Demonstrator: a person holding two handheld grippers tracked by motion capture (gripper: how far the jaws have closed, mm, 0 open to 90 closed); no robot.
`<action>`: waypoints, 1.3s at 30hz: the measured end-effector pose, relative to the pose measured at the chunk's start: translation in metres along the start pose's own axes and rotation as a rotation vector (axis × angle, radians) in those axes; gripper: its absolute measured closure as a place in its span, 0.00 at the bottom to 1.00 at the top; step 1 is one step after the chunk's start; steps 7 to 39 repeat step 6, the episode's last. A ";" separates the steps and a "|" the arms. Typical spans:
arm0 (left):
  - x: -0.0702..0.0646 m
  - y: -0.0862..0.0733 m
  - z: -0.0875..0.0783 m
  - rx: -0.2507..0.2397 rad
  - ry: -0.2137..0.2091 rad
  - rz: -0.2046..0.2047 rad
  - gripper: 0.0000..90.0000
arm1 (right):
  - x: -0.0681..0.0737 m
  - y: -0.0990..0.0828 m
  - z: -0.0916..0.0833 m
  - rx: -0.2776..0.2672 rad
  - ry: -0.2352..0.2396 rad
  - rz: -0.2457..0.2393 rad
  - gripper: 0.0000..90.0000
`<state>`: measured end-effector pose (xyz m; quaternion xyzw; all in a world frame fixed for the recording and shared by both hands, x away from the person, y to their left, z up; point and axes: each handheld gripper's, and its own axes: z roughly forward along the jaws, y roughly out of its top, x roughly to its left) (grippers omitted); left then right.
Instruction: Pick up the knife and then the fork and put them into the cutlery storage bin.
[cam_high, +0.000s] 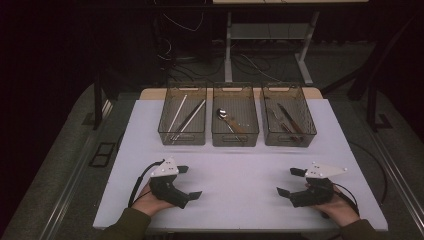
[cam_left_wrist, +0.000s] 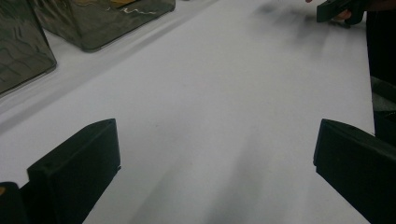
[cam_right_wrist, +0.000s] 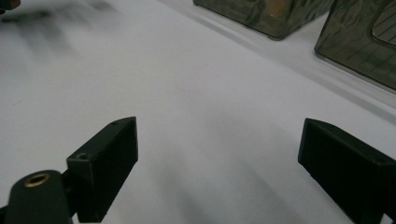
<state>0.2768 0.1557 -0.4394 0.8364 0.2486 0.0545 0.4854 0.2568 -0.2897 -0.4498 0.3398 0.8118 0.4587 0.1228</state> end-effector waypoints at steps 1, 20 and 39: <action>0.000 0.000 0.000 0.001 0.000 0.001 0.00 | 0.000 0.000 0.000 0.001 -0.001 0.000 0.14; 0.000 0.000 0.000 0.003 0.000 0.003 0.00 | 0.000 0.001 -0.001 -0.003 -0.001 -0.003 0.14; 0.000 0.000 0.000 0.003 0.000 0.003 0.00 | 0.000 0.001 -0.001 -0.003 -0.001 -0.003 0.14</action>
